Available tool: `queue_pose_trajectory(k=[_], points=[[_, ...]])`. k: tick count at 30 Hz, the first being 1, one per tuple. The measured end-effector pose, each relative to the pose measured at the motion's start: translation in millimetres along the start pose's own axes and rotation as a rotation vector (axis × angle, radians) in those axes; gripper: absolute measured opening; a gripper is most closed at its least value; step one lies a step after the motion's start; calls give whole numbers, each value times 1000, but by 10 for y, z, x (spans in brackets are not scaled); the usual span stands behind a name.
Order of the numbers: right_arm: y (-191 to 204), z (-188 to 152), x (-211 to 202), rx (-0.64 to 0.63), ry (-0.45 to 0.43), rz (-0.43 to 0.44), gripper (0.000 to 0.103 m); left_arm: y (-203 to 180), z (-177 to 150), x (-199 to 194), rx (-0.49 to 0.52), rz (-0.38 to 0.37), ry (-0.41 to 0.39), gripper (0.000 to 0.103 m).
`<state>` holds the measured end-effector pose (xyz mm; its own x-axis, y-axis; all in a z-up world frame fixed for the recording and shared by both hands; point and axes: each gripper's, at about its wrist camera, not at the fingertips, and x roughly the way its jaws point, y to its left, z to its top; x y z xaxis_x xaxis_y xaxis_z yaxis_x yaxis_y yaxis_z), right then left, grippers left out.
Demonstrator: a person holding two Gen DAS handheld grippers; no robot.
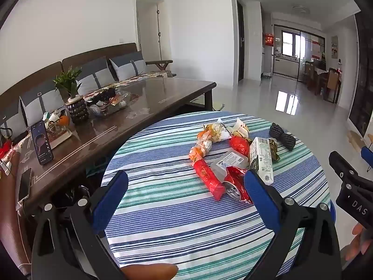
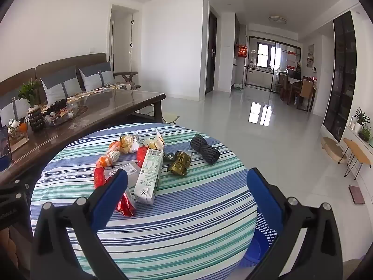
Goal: Collect trash
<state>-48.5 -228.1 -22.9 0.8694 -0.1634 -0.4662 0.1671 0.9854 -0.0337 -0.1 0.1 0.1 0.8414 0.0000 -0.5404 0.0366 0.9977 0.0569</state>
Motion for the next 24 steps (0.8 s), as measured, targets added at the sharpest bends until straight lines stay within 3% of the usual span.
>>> queue_pose_trajectory(k=[24], points=[[22, 41, -65, -14, -17, 15, 98, -3, -3, 4, 9, 4, 2, 99]])
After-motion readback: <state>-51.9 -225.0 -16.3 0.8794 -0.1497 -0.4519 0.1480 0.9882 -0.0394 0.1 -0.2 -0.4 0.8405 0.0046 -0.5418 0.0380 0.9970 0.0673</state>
